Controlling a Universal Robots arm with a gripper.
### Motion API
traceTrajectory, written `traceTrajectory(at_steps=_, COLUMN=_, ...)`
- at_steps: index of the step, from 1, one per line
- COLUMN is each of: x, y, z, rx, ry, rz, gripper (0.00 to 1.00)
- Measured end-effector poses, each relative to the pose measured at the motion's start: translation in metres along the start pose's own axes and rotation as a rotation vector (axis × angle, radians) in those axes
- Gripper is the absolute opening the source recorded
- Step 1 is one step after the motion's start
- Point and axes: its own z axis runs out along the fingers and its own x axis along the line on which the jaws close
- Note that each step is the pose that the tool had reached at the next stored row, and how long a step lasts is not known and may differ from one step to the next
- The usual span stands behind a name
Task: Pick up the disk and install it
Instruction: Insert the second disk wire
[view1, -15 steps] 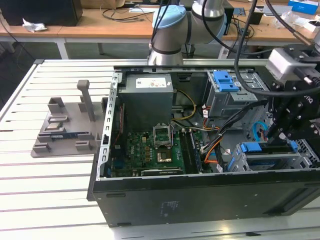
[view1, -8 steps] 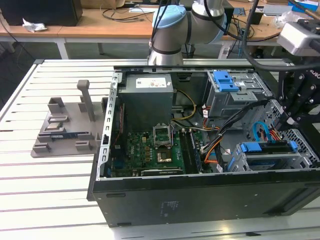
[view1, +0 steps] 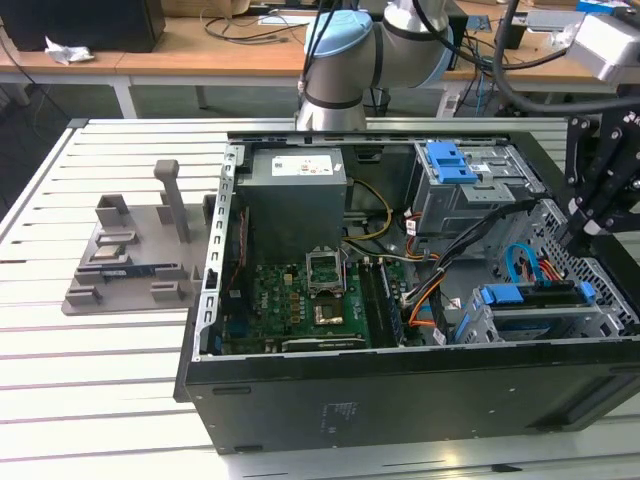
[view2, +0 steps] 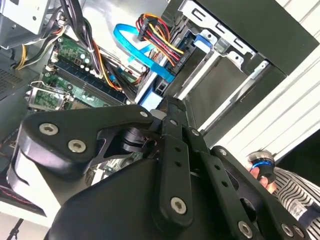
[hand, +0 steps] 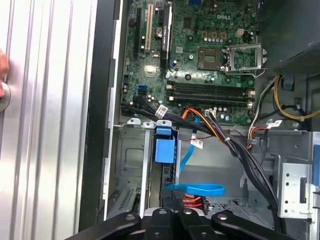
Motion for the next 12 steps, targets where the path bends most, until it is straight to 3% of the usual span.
traceTrajectory(at_steps=5, x=0.0001, y=0.0005, z=-0.0082, rx=0.0001, ry=-0.0001, rz=0.000, gripper=0.11)
traceTrajectory(at_steps=12, x=0.0001, y=0.0005, z=-0.0085, rx=0.0001, ry=-0.0002, rz=0.000, gripper=0.11)
